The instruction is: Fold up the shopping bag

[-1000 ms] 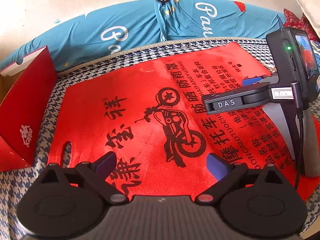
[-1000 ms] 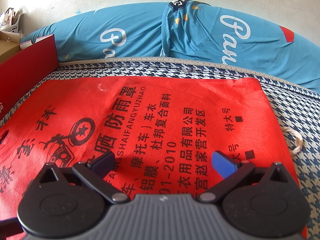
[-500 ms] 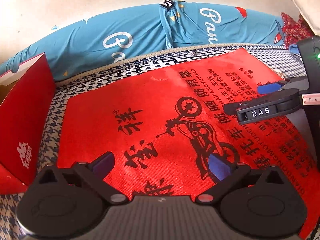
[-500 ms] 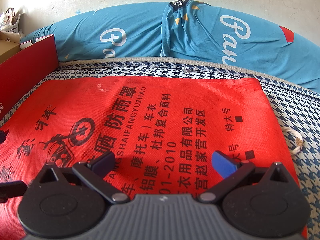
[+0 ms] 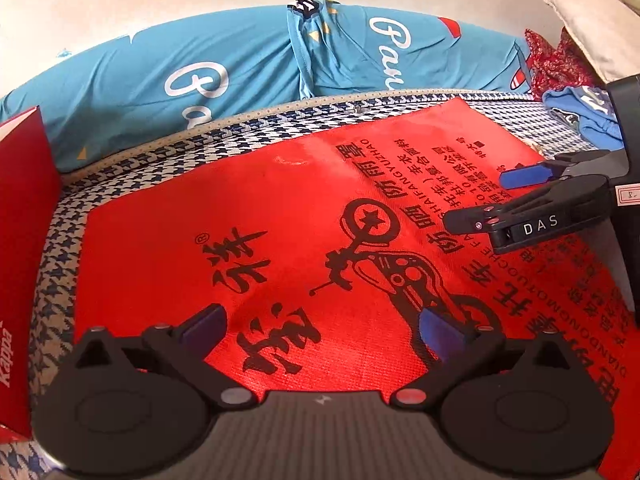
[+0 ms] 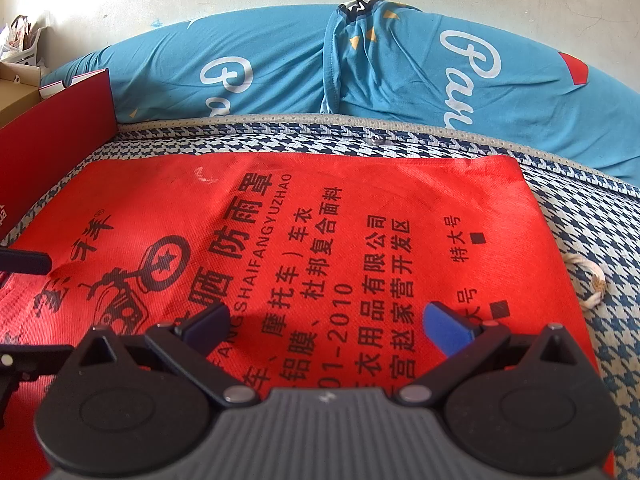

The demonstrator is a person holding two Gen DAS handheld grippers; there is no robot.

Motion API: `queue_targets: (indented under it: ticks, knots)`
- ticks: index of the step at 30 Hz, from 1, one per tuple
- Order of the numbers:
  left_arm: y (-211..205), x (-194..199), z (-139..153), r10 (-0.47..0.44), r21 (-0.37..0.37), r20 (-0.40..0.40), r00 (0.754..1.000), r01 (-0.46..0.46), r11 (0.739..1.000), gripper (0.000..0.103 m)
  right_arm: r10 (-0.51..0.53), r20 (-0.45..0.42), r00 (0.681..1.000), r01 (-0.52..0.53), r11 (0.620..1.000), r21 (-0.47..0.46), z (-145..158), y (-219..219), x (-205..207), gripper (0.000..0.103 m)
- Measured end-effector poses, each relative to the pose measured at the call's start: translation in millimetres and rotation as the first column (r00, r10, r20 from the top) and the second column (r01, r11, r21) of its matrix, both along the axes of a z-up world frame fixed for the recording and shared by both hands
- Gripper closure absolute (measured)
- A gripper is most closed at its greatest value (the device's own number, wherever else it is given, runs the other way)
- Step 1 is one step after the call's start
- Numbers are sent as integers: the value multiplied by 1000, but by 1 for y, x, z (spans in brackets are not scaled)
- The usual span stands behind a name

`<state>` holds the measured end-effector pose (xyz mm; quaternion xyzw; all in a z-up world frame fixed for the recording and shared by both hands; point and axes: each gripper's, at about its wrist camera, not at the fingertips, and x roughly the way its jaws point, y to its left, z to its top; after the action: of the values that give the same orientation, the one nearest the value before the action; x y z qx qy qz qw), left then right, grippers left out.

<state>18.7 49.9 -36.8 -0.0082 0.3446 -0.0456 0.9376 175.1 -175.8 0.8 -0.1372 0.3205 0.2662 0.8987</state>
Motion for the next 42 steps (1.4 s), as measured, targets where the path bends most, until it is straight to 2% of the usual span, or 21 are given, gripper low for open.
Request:
queue_targets:
  ticks: [2, 6, 8, 13, 18, 42]
  knots:
    - [7, 0, 0, -8, -26, 14, 1000, 9, 1000, 0, 0, 0, 1000, 0, 1000, 0, 0, 0, 0, 0]
    - [12, -1, 0, -38, 15, 3, 999, 38, 999, 0, 0, 0, 1000, 0, 1000, 0, 0, 0, 0, 0]
    - [15, 0, -1, -49, 1, 9, 999, 49, 999, 0, 0, 0, 1000, 0, 1000, 0, 0, 0, 0, 0]
    - [19, -5, -4, 10, -44, 50, 999, -8, 999, 0, 0, 0, 1000, 0, 1000, 0, 0, 0, 0, 0]
    - [11, -3, -5, 13, 23, 49, 999, -14, 1000, 0, 0, 0, 1000, 0, 1000, 0, -1, 0, 0, 0]
    - [8, -2, -5, 13, 20, 48, 999, -14, 1000, 0, 0, 1, 1000, 0, 1000, 0, -1, 0, 0, 0]
